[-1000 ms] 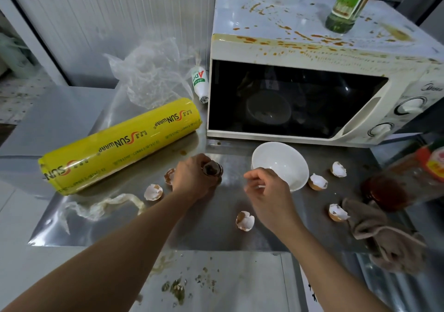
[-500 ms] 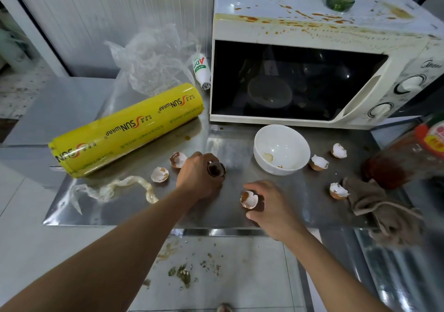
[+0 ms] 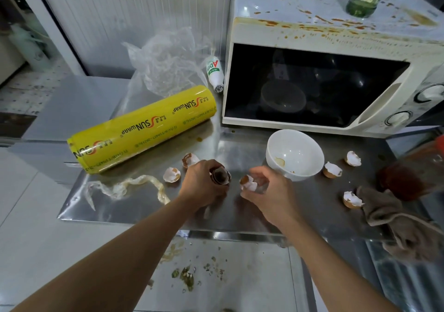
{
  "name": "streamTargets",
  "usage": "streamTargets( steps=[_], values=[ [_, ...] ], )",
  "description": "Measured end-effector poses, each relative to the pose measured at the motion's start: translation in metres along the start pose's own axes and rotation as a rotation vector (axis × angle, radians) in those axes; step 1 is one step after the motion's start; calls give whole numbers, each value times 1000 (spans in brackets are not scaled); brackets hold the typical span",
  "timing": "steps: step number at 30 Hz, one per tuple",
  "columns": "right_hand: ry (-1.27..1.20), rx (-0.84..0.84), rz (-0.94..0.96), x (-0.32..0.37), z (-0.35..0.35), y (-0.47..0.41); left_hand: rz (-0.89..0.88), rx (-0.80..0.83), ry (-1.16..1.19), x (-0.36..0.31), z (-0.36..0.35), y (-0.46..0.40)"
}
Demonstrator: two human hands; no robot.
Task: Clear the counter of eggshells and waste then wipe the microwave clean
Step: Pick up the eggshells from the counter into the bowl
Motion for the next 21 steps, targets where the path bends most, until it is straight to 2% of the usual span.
streamTargets(
  steps=[9, 14, 21],
  values=[
    [10, 113, 105, 44, -24, -23, -60, 9, 81, 1, 18, 4],
    [26, 186, 35, 42, -26, -23, -52, 8, 121, 6, 26, 8],
    [-22, 139, 75, 51, -29, -26, -3, -30, 117, 16, 35, 13]
  ],
)
Point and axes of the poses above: each hand's wrist, its own y-axis away from the middle knuckle, its own z-axis out of the back of the hand, x = y × z, the point moved 4 cm from there along -y, towards the middle knuckle, and after that the axes turned 12 degrees about -y, right-handed, at the moved point
